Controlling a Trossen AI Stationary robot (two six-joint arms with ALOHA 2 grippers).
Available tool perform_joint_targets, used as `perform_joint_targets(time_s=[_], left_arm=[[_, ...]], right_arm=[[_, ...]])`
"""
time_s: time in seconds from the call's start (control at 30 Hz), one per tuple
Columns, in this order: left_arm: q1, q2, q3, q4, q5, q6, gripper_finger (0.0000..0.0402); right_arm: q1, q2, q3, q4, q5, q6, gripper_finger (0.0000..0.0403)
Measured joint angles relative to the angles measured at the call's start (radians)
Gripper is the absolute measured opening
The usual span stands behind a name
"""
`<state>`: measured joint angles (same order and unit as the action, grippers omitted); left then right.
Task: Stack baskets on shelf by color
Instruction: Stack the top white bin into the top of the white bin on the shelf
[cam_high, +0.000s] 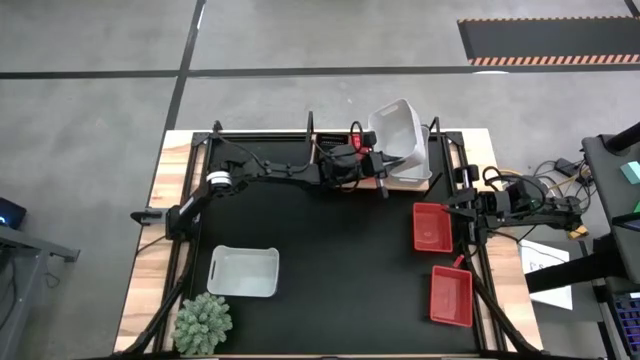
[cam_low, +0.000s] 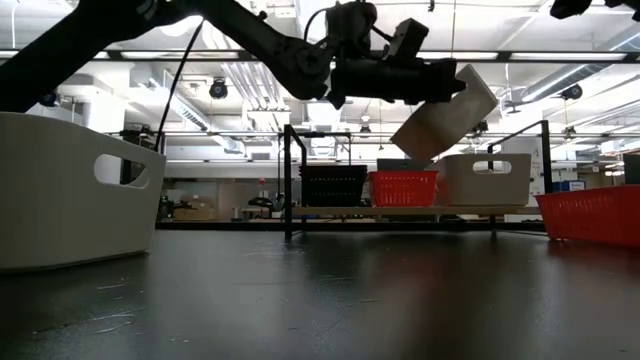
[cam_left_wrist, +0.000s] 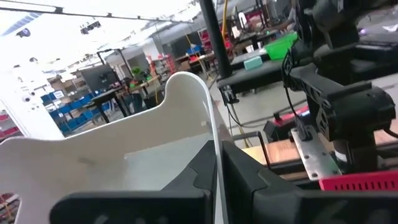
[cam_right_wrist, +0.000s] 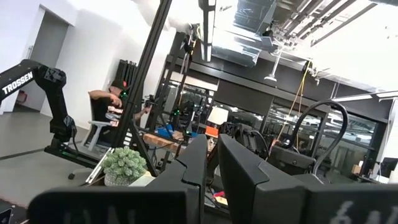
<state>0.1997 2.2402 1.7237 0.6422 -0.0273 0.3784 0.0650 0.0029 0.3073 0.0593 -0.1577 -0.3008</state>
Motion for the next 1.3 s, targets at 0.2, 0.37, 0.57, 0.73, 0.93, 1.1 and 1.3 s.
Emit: perform_joint_targets(time_s=[0.2,0.37,0.57,0.73,0.93,1.1,1.3], left_arm=[[0.006,-0.001,0.0,0.054,0.051,-0.003,0.0],[0.018,0.0,-0.001,0.066,0.052,-0.008,0.0],[0.01,-0.005,-0.019,0.049,0.049,-0.027,0.0],[-0.023,-0.062,-0.015,0.002,0.051,0.001,0.0],[-0.062,-0.166,-0.025,-0.302,-0.047,0.093,0.0],[-0.09,-0.253,-0.029,-0.537,-0.093,0.11,0.0],[-0.111,-0.272,-0.032,-0.588,-0.105,0.128,0.0]], right_arm=[[0.0,0.002,0.0,0.005,0.0,-0.007,0.0034],[0.0,0.002,0.0,0.005,0.0,-0.009,0.0034],[0.0,0.009,0.0,0.005,0.06,-0.001,0.0034],[0.0,0.074,0.008,0.062,0.16,-0.003,0.0044],[0.0,0.261,0.152,-0.005,0.221,0.014,0.0104],[0.0,0.483,0.364,-0.202,0.273,0.039,0.0156],[0.0,0.731,0.717,-0.721,0.364,0.077,0.0189]])
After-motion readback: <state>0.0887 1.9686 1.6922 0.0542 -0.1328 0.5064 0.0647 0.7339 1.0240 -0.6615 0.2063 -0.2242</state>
